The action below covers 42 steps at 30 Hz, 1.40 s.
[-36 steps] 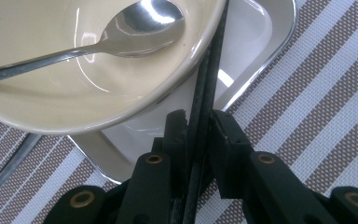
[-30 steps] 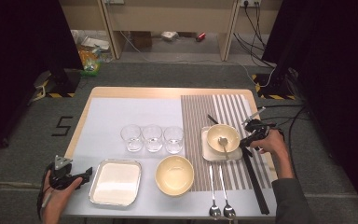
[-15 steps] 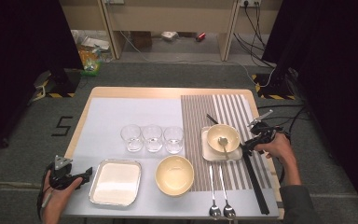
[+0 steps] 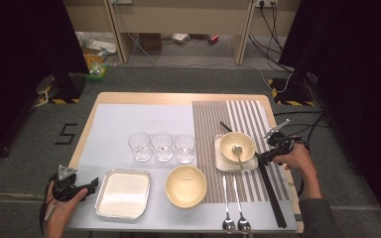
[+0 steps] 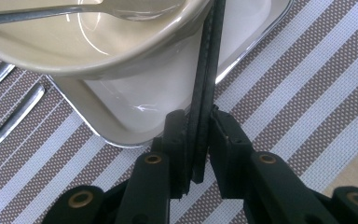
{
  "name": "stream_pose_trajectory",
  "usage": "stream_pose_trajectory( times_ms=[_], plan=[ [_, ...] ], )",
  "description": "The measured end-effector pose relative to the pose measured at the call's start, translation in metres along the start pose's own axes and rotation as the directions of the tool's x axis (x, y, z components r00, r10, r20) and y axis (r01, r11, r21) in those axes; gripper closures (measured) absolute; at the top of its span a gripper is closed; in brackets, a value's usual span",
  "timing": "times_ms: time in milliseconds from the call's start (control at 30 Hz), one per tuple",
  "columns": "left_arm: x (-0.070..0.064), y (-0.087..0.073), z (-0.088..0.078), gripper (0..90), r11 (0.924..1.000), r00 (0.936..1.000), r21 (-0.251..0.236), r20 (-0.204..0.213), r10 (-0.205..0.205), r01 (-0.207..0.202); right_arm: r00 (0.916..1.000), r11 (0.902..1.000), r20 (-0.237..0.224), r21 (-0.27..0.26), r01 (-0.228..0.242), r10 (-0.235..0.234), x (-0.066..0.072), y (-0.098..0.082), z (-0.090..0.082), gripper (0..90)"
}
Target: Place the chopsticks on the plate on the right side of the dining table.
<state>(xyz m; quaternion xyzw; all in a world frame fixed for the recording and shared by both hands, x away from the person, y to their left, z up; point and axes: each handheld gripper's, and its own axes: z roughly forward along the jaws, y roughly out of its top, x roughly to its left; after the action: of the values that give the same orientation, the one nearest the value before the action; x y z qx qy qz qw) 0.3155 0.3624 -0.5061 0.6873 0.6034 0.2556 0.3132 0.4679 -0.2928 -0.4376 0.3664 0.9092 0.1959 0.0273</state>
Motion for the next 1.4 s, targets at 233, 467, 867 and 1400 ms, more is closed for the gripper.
stream_pose_trajectory(
  times_ms=[233,467,867,1400],
  plan=[
    [0.000,0.000,0.000,13.5,1.0000,1.0000,-0.002,-0.002,0.000,0.000,0.9999,0.9999,0.003,0.007,0.010,-0.010,-0.002,0.008,0.001,77.6],
    [0.000,0.000,0.000,13.6,1.0000,1.0000,0.000,0.000,0.000,0.000,0.9998,0.9998,-0.004,-0.002,-0.018,0.018,-0.005,0.011,0.002,67.7],
    [0.000,0.000,0.000,13.6,1.0000,1.0000,0.001,0.000,0.001,-0.001,0.9995,0.9997,0.016,0.005,0.025,-0.025,-0.006,0.021,0.008,74.3],
    [0.000,0.000,0.000,13.6,1.0000,1.0000,-0.007,-0.004,-0.001,0.001,0.9978,0.9977,0.013,0.018,0.065,-0.065,-0.006,0.032,0.012,77.6]
  ],
)
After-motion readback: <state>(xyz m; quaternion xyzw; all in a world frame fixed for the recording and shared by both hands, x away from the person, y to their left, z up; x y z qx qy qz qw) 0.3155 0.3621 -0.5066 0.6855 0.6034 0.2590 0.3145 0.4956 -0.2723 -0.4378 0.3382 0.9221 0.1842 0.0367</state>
